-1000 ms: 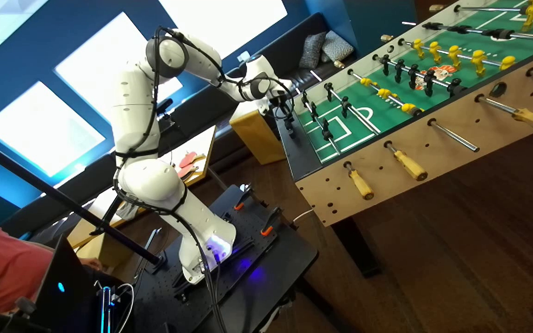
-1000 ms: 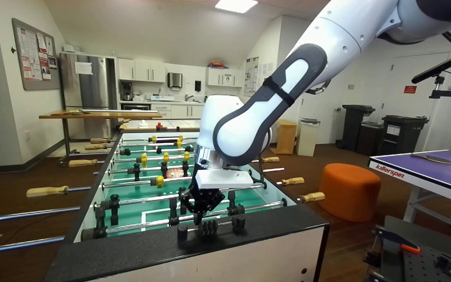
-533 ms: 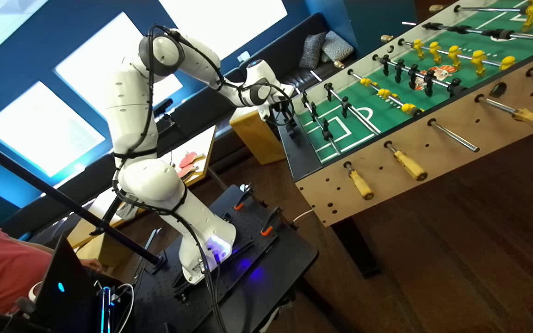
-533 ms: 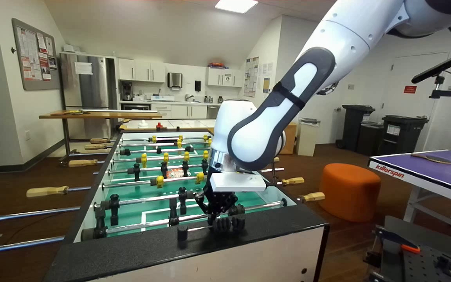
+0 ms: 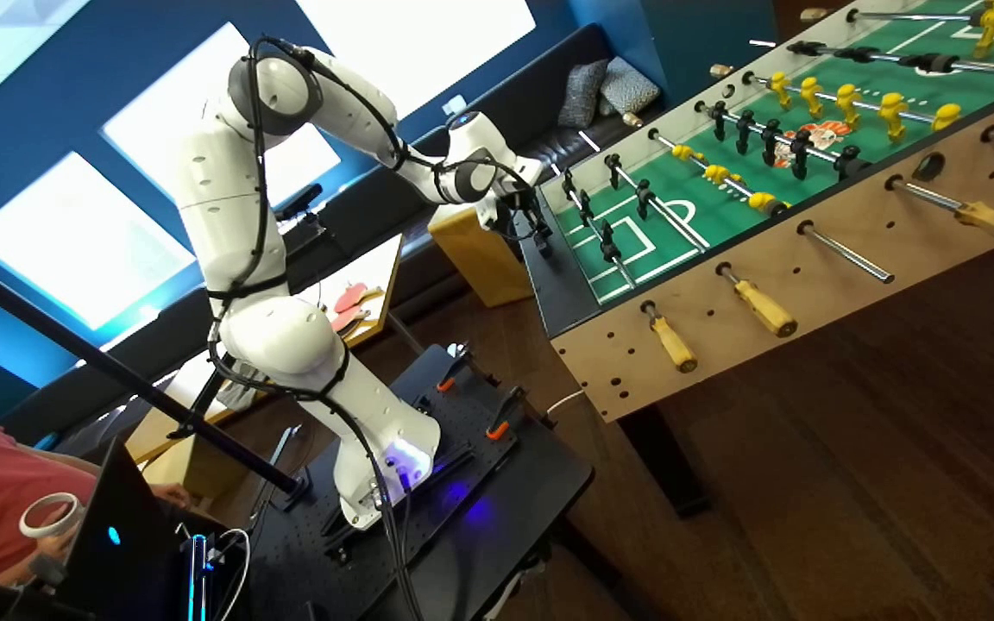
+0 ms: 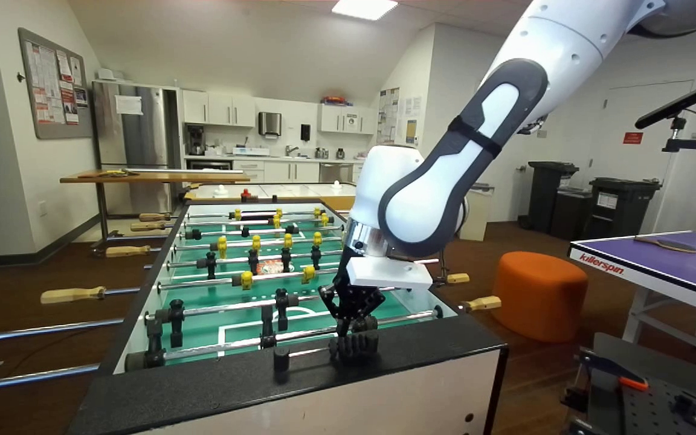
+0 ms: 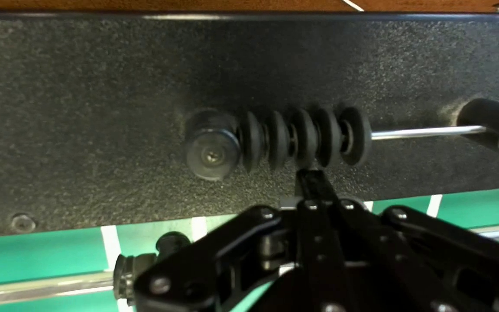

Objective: Move the score markers on the foosball table.

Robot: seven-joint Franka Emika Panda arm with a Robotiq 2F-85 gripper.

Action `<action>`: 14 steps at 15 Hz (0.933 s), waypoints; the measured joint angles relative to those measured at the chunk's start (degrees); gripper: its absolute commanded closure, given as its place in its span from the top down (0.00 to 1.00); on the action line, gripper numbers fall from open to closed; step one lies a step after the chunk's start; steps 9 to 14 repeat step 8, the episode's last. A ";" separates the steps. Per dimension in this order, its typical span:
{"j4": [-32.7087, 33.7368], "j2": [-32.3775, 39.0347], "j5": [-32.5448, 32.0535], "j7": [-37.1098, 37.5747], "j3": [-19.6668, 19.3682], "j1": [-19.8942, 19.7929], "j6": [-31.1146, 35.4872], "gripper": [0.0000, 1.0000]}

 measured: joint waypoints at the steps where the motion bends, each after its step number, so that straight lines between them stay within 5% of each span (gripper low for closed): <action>1: -1.21 -1.36 0.03 -0.01 0.56 0.04 1.25 0.00; 5: -5.72 -8.16 0.03 0.01 1.96 1.14 3.33 0.00; 8: -8.54 -13.08 -3.40 3.17 -0.46 3.66 2.09 0.00; 14: -8.54 -13.08 -3.40 3.17 -0.46 3.66 2.09 0.00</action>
